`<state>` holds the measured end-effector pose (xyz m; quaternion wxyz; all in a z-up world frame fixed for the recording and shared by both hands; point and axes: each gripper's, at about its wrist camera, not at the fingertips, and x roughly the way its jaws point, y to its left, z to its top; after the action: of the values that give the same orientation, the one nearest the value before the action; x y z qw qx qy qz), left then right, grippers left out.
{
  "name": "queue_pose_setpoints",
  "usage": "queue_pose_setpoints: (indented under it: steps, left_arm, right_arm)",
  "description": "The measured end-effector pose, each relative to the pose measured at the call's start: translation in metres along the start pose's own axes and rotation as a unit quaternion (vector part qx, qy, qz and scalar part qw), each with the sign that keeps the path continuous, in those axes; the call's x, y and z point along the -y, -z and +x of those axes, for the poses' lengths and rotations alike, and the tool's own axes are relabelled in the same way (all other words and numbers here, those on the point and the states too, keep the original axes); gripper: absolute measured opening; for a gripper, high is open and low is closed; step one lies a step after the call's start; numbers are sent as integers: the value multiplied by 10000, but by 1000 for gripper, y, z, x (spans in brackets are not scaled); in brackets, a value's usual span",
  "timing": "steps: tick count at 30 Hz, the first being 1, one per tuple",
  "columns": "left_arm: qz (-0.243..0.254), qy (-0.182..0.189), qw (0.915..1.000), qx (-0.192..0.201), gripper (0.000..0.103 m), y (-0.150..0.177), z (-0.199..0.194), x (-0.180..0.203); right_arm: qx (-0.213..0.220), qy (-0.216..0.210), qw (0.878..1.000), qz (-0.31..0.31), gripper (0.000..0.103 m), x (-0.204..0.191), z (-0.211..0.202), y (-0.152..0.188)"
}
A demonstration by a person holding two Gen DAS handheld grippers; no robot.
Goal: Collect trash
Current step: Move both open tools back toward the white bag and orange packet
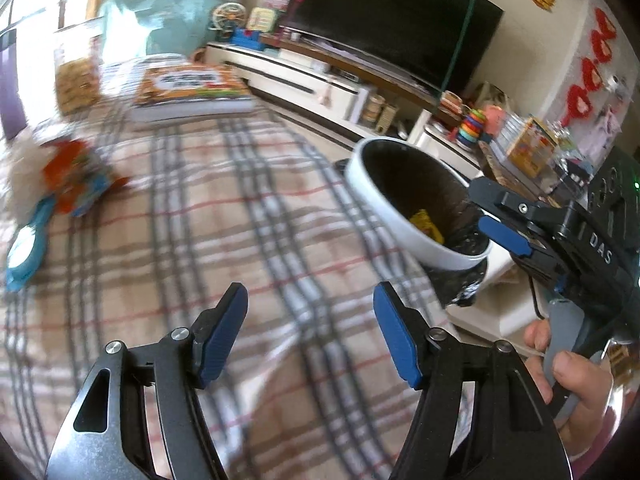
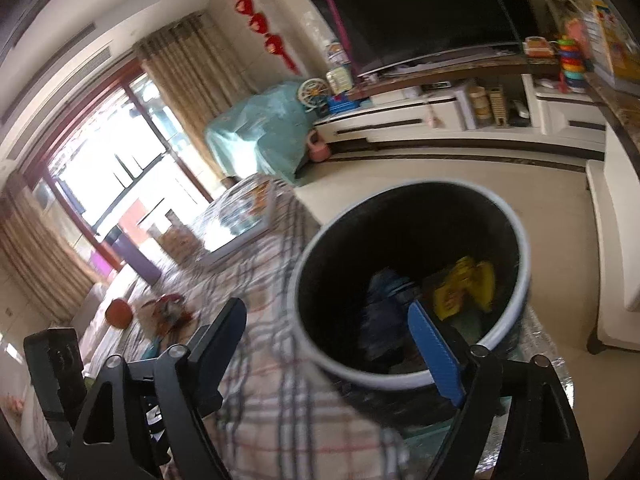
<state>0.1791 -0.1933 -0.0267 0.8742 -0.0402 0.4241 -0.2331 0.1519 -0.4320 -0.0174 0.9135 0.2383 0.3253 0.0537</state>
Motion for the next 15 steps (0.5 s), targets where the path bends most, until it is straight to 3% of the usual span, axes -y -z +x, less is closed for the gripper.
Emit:
queue_pose_setpoints:
  steps: [15]
  left_arm:
    - [-729,-620,9949,320,68,24,-44,-92]
  right_arm:
    - [-578,-466,9967,-319,87,-70,42,38]
